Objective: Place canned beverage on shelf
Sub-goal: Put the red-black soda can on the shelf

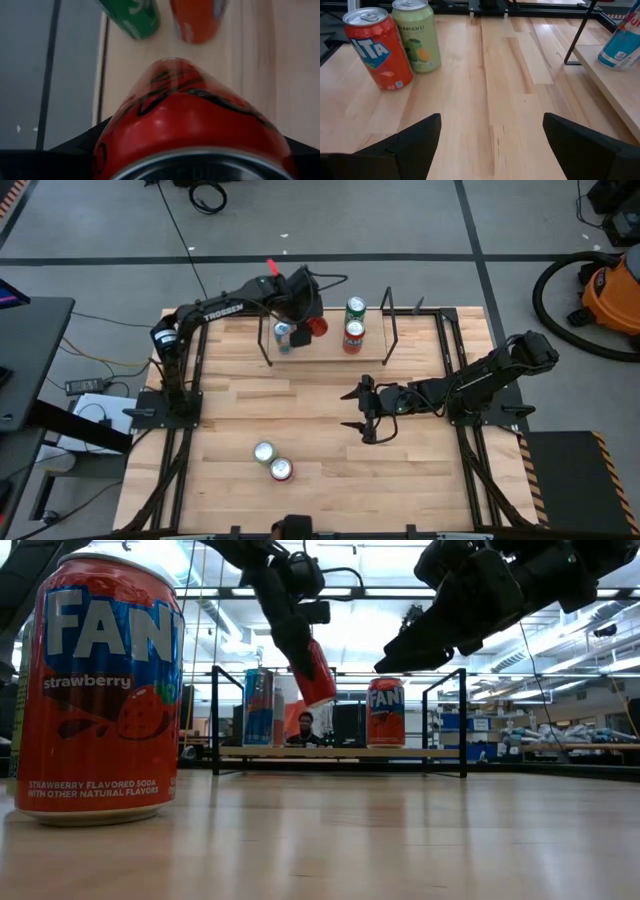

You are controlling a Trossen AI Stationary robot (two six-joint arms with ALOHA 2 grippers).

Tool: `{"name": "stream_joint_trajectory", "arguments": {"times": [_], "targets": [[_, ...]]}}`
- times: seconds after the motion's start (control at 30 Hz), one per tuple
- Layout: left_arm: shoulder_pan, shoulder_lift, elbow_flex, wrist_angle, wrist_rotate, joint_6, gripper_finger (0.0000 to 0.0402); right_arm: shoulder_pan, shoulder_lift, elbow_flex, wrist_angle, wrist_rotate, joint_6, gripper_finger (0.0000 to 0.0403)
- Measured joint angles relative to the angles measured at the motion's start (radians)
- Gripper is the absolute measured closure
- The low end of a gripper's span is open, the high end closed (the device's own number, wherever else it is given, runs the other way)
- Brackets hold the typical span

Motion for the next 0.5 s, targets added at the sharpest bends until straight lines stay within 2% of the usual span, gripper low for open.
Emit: {"name": "stream_joint_trajectory", "arguments": {"times": [0.5], "targets": [[0.065,0.001,0.0,0.114,0.039,0.015,0.0092,0.0,0.0,0.0,0.01,0.0,-0.041,0.0041]]}}
